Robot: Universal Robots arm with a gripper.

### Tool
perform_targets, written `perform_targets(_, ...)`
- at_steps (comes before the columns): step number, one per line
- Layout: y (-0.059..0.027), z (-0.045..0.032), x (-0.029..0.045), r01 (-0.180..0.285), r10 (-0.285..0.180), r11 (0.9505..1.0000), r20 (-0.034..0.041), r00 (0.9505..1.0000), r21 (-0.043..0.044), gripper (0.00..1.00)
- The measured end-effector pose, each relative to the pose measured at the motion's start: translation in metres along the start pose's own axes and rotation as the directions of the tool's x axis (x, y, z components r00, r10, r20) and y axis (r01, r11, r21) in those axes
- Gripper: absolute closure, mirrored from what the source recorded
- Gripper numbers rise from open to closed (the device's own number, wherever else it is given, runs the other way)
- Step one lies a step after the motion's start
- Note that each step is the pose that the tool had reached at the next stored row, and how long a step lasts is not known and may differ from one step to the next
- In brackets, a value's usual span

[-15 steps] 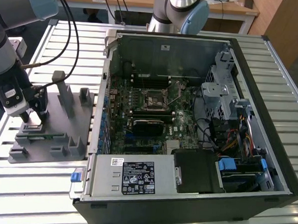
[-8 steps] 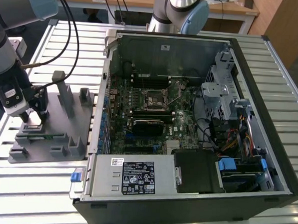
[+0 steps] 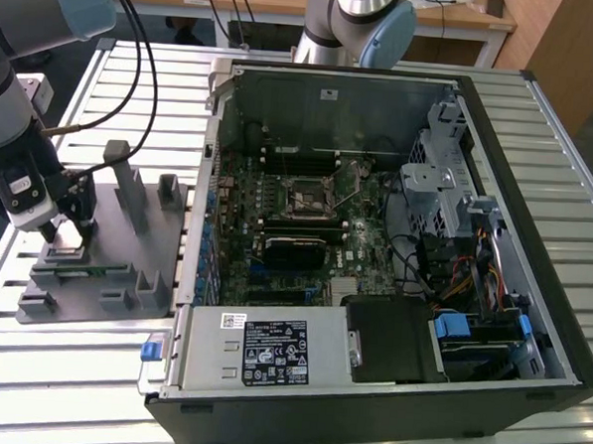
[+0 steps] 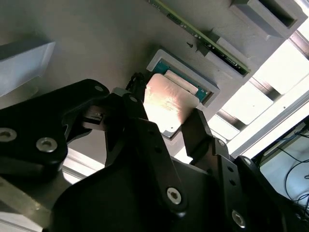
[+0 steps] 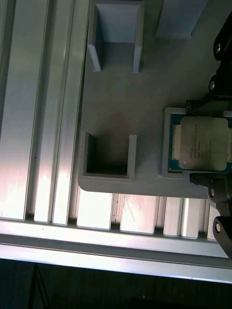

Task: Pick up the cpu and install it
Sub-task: 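Pick up the cpu and move it towards the insertion slot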

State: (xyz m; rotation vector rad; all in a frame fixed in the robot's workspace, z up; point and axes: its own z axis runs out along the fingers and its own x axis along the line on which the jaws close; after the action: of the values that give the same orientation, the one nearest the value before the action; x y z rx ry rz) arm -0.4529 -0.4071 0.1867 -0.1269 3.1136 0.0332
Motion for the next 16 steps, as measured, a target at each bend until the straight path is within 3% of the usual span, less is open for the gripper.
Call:
perform_targets(2, 0.0000, 0.0000, 0.0000, 0.000, 0.000, 1.0000, -0.0001, 1.0000, 0.0001, 0.41)
perform_targets(3, 0.0000, 0.0001, 0.0000, 0.000, 0.000, 1.0000, 0.0000, 1.0000, 0.0001, 0.47)
perform_targets(8, 0.0001, -0.0027, -0.0001, 0.000, 0.000, 1.0000, 0.0003, 1.0000, -0.0004, 0.47)
perform_targets(16, 0.0005, -0.0237, -0.0007, 0.000, 0.000, 1.0000, 0.0001, 1.0000, -0.0004, 0.47)
